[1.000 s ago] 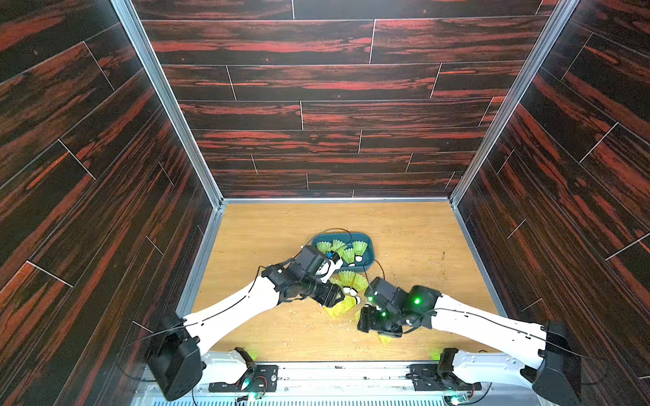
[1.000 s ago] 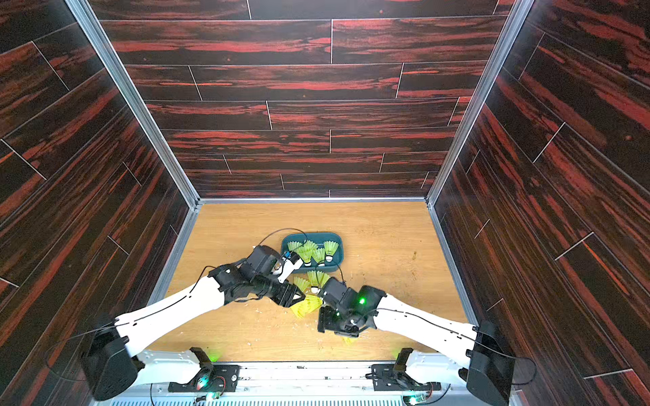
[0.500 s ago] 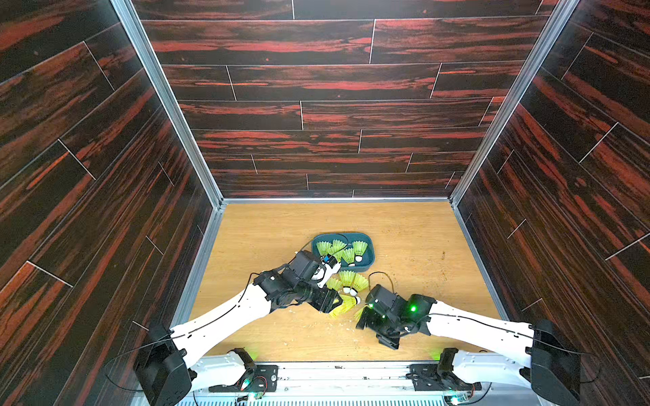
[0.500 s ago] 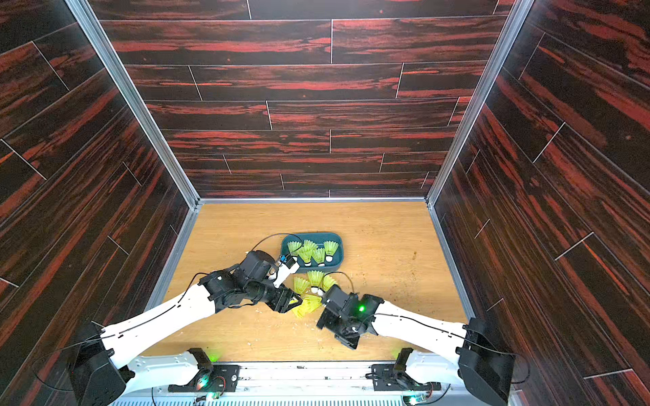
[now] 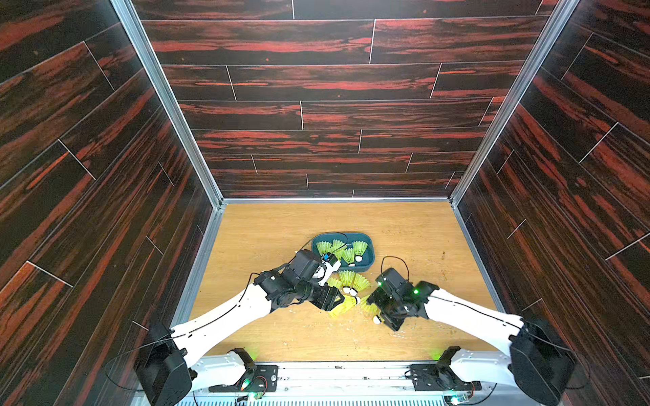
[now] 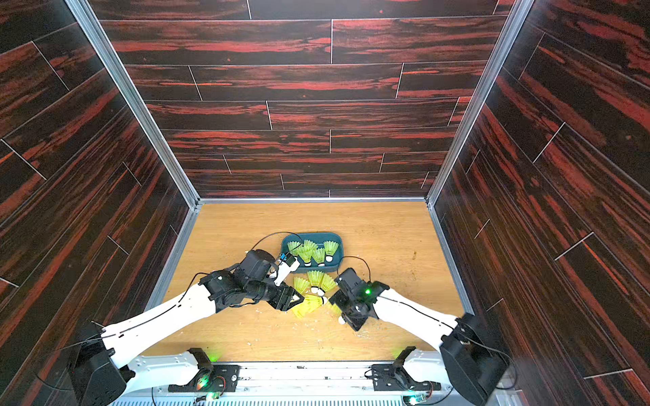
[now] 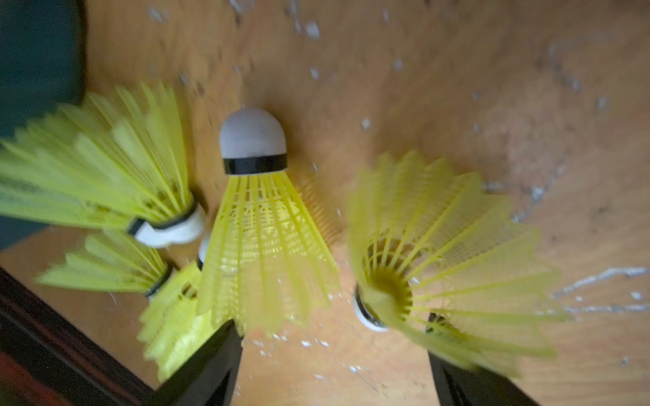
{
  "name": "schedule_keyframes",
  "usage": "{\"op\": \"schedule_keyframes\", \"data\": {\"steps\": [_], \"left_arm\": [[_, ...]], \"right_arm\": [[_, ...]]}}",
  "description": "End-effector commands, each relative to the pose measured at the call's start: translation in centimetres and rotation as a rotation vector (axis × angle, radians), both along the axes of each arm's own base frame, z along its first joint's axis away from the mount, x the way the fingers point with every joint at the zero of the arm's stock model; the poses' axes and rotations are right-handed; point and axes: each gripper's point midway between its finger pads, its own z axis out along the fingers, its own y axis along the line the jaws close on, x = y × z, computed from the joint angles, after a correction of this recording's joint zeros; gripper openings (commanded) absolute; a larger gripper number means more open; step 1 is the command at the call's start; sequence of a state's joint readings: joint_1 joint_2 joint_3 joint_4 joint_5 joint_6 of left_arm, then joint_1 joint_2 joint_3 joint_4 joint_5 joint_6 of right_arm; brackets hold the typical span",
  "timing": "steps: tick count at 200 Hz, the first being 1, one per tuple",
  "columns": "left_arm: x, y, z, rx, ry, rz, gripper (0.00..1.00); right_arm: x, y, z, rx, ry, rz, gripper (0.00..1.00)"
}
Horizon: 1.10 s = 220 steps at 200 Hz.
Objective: Put the shuttlecocks into the storage box
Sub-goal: Pick up the shuttlecock at the center of the board.
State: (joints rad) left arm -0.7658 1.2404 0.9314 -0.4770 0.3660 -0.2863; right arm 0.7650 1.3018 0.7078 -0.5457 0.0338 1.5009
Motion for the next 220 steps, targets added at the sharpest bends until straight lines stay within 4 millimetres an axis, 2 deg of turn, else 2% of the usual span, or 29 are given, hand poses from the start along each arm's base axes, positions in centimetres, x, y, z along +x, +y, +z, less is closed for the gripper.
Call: {"op": "schedule_keyframes", "data": {"steps": [1,40,73,95,112,145,166,204,220], "left_arm": [[0.5,-0.4,0.8,-0.013,-0.018,0.005,0.68],[0.5,-0.2,0.9,-0.013,-0.024,0.01,0.68],[0.3,-0.2,0.8,-0.018,-0.016,0.013,0.68],[0.0,-0.3,0.4,-0.034,0.002,0.012,0.67],[-0.2,-0.5,-0.1,-0.045,0.024,0.012,0.68],[-0.9,-1.1,-0.6,-0.088,0.071,-0.004,0.68],[-1.3,-1.3,-1.4,-0.11,0.115,0.004,0.68],[-1.7,-1.7,-2.4,-0.152,0.167,0.024,0.68],[-1.7,-1.9,-2.7,-0.161,0.184,0.027,0.68]], "right_arm": [[0.1,-0.9,-0.1,-0.048,0.011,0.004,0.84],[-0.6,-1.4,0.5,-0.076,0.017,0.064,0.84],[-2.4,-1.9,1.3,-0.115,0.046,0.151,0.84],[-4.2,-1.7,0.4,-0.129,0.091,0.185,0.83],[-4.7,-1.6,-0.7,-0.126,0.096,0.18,0.81],[-3.1,-1.4,-1.5,-0.145,0.046,0.128,0.7],[-2.3,-1.4,-1.9,-0.179,0.036,0.111,0.68],[-2.4,-1.6,-3.0,-0.207,0.062,0.095,0.55],[-2.3,-2.0,-3.1,-0.226,0.057,0.086,0.53]]}}
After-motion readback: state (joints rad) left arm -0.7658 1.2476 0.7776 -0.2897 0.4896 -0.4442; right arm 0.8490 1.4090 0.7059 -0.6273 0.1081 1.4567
